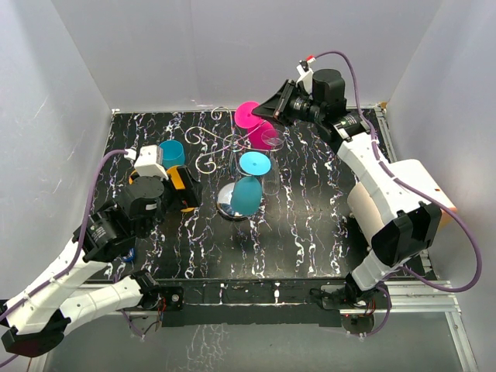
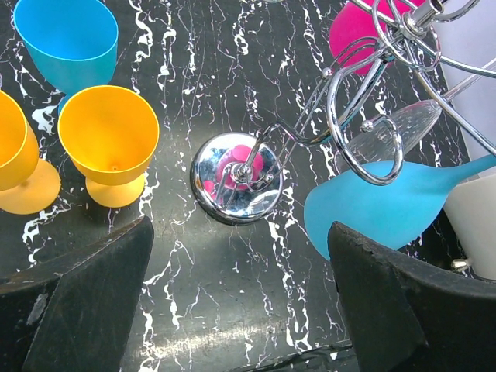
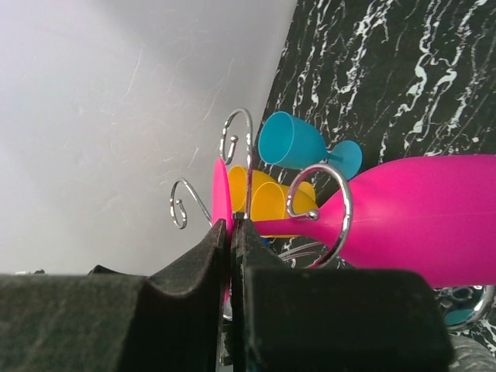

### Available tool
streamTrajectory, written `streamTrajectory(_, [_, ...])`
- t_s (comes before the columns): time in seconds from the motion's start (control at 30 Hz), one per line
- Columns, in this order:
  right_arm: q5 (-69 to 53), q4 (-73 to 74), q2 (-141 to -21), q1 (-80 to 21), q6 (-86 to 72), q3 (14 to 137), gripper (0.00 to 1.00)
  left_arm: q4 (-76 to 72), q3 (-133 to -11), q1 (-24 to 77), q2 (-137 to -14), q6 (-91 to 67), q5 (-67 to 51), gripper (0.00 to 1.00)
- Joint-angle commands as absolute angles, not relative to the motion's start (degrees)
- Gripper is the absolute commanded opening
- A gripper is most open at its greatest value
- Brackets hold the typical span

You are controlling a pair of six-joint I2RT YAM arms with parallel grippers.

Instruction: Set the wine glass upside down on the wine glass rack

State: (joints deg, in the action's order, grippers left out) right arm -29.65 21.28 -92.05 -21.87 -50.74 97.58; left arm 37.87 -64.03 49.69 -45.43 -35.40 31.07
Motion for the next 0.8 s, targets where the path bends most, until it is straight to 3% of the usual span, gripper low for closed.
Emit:
streamTrajectory(0.0, [-24.6, 20.97, -88.47, -21.36, -49.04, 98.04, 0.0, 38.43, -64.56, 49.79, -44.74, -35.56, 32.35, 0.93])
streamTrajectory(0.77, [-19.44, 20.46, -91.29, -20.81, -46.41, 100.25, 0.0, 39.23, -64.08, 49.76, -46.93, -34.63, 33.22, 0.94])
